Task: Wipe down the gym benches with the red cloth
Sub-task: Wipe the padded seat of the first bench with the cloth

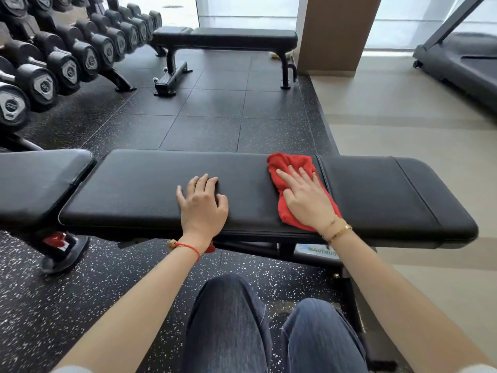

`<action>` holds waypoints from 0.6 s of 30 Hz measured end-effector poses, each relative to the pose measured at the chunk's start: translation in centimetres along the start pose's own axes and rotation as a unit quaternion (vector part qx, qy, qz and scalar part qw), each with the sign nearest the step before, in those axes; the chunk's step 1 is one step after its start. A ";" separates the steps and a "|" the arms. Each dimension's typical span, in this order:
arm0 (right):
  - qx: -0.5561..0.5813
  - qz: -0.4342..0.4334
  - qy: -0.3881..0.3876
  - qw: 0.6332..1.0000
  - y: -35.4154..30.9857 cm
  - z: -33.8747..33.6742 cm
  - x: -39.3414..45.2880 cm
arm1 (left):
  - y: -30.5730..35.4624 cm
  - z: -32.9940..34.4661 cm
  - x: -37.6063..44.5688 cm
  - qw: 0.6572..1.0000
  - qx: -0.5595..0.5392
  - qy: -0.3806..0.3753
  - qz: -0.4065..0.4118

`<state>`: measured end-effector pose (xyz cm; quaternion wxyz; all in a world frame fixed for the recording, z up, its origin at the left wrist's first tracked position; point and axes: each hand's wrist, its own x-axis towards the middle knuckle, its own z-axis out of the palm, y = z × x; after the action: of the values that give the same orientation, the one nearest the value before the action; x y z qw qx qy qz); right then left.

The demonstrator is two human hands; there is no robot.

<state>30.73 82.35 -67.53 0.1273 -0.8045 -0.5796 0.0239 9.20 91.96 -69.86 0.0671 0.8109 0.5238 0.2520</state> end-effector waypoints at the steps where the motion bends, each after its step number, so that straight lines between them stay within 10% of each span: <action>1: -0.010 0.027 0.000 1.000 -0.1 -0.1 1.1 | 0.0 0.0 0.0 1.000 0.002 -0.001 -0.001; 12: 0.005 -0.079 -0.035 0.996 -7.2 1.6 2.0 | 0.0 -0.1 0.2 1.000 0.012 -0.004 0.000; 18: -0.099 0.041 0.038 0.994 -1.0 0.4 -1.9 | 0.0 0.0 0.1 1.000 0.008 -0.002 0.007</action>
<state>29.13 80.92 -67.88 0.0676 -0.8365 -0.5406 -0.0590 9.19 92.06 -69.80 0.0601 0.8157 0.5198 0.2468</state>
